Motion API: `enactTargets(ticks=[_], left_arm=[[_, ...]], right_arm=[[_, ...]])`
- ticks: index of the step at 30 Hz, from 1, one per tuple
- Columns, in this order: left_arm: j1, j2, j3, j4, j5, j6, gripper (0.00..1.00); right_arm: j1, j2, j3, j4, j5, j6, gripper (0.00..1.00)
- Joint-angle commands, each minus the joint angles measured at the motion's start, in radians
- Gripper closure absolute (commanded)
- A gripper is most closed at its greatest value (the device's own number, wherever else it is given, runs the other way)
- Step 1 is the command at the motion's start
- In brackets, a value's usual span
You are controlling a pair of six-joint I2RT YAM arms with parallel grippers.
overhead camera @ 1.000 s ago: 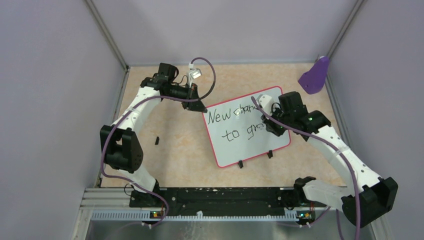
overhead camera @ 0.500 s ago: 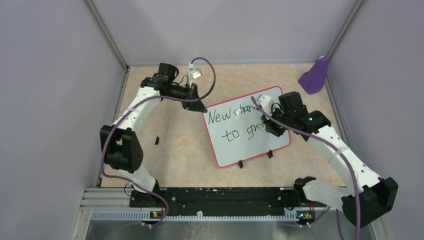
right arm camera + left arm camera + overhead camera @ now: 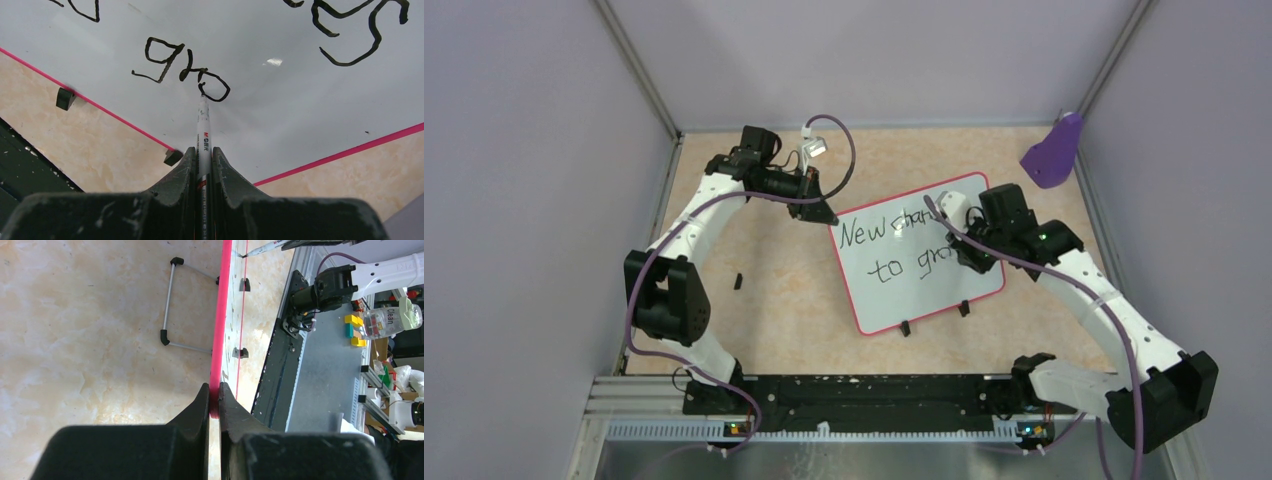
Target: Write a sentence on the whiteboard
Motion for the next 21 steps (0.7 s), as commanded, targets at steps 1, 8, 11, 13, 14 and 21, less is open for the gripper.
enactTargets(ticks=[1, 8, 11, 13, 14, 21], left_arm=[[-0.028, 0.030, 0.004, -0.032, -0.028, 0.020, 1.00], [-0.028, 0.035, 0.007, -0.032, -0.027, 0.019, 1.00], [-0.029, 0.036, 0.007, -0.033, -0.027, 0.019, 1.00], [-0.029, 0.037, 0.008, -0.033, -0.027, 0.019, 1.00], [-0.031, 0.037, 0.008, -0.034, -0.026, 0.019, 1.00], [-0.031, 0.030, 0.013, -0.038, -0.028, 0.020, 1.00]], right_arm=[[0.005, 0.006, 0.006, 0.002, 0.068, -0.028, 1.00], [0.005, 0.005, 0.035, -0.026, 0.090, -0.041, 1.00], [0.005, -0.019, 0.062, -0.035, 0.046, -0.036, 1.00], [0.002, -0.039, 0.077, -0.032, 0.008, -0.025, 1.00], [-0.003, -0.048, 0.083, -0.026, -0.004, -0.015, 1.00], [-0.072, -0.034, 0.081, 0.006, 0.010, -0.004, 1.00]])
